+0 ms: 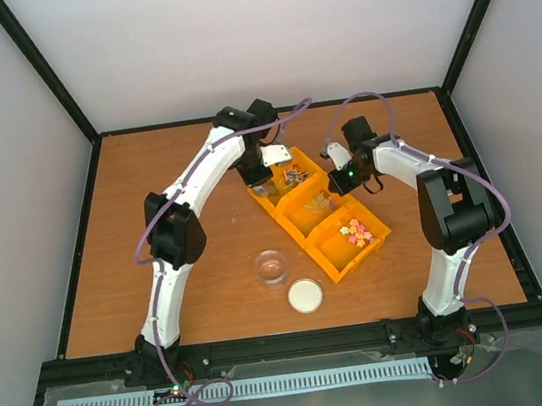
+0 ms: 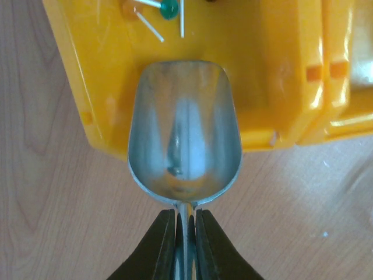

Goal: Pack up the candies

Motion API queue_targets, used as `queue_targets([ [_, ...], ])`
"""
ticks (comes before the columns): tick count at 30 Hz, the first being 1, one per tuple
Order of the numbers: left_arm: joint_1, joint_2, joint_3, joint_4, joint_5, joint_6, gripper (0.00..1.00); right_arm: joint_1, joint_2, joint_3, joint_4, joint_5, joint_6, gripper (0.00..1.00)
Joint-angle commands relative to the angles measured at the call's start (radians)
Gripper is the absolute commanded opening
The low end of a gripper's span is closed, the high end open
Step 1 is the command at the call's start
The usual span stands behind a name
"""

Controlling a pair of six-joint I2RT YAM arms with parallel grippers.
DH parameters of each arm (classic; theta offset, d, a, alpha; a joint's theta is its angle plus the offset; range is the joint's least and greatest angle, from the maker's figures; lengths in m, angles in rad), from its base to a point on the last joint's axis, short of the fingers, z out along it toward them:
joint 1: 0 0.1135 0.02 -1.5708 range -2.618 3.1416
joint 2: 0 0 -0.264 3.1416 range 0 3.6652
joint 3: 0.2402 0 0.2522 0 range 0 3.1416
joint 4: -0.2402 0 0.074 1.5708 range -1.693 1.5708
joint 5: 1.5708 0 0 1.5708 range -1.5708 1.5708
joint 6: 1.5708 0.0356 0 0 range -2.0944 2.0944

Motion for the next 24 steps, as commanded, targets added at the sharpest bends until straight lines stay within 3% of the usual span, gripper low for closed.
queue_targets([
  [1, -0.01, 0.06, 0.077, -0.053, -0.024, 0.029, 0.01, 0.026, -0.003, -0.021, 0.047, -0.007, -0.007, 0.03],
  [7, -0.014, 0.097, 0.041, -0.003, 0.02, 0.009, 0.01, 0.043, -0.005, -0.025, 0.054, -0.008, -0.021, 0.03],
  [24, -0.011, -0.02, -0.404, 0.614, 0.281, -0.123, 0.01, 0.057, 0.007, -0.044, 0.066, -0.068, -0.047, 0.03],
])
